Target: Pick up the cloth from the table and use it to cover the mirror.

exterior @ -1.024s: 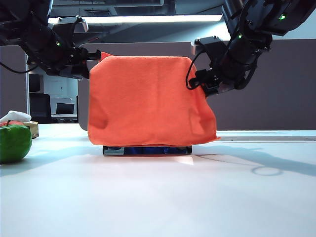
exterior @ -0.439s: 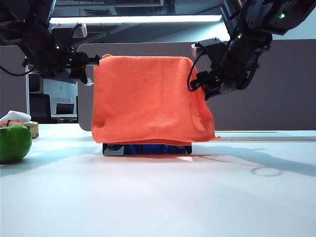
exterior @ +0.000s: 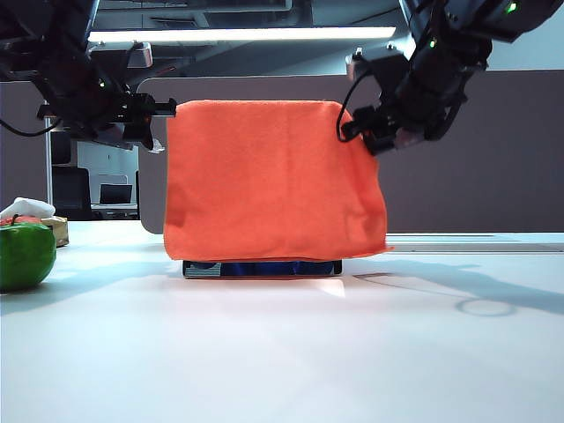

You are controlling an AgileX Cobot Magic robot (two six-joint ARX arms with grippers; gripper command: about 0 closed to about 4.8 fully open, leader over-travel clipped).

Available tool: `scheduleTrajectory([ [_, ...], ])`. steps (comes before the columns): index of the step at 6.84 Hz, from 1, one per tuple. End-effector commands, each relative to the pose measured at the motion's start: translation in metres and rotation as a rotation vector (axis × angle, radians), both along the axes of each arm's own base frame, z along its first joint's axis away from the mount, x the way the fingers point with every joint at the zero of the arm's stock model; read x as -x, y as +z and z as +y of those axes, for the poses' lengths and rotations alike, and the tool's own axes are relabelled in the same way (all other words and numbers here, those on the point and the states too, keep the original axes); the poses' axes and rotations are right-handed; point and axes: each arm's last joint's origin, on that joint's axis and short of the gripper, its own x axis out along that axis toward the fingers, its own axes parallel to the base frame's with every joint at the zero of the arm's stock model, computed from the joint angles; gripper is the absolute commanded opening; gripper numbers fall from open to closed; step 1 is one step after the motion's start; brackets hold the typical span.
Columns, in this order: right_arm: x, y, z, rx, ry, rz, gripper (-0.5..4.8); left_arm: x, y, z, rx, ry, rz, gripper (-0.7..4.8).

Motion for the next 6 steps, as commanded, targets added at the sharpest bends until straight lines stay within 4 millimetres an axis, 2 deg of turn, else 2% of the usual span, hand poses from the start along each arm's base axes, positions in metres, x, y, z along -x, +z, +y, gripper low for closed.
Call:
scheduleTrajectory([
  [1, 0.006, 0.019, -0.001, -0.021, 0.003, -0.060, 2.88, 0.000, 0.004, 0.000, 0.016, 0.023, -0.025, 1.88],
  [2, 0.009, 0.024, -0.001, -0.025, 0.005, -0.071, 3.65, 0.000, 0.006, 0.001, 0.041, 0.031, -0.027, 1.88],
  [3, 0.009, 0.024, -0.002, -0.024, 0.004, -0.067, 3.93, 0.002, 0.009, 0.001, 0.044, 0.030, -0.040, 1.88],
  [4, 0.011, 0.026, 0.000, -0.025, 0.009, -0.067, 4.42, 0.005, 0.016, 0.002, 0.050, 0.030, -0.062, 1.87],
  [6, 0.015, 0.034, 0.002, -0.035, 0.014, -0.096, 4.41, 0.009, 0.026, 0.003, 0.058, 0.027, -0.092, 1.87],
])
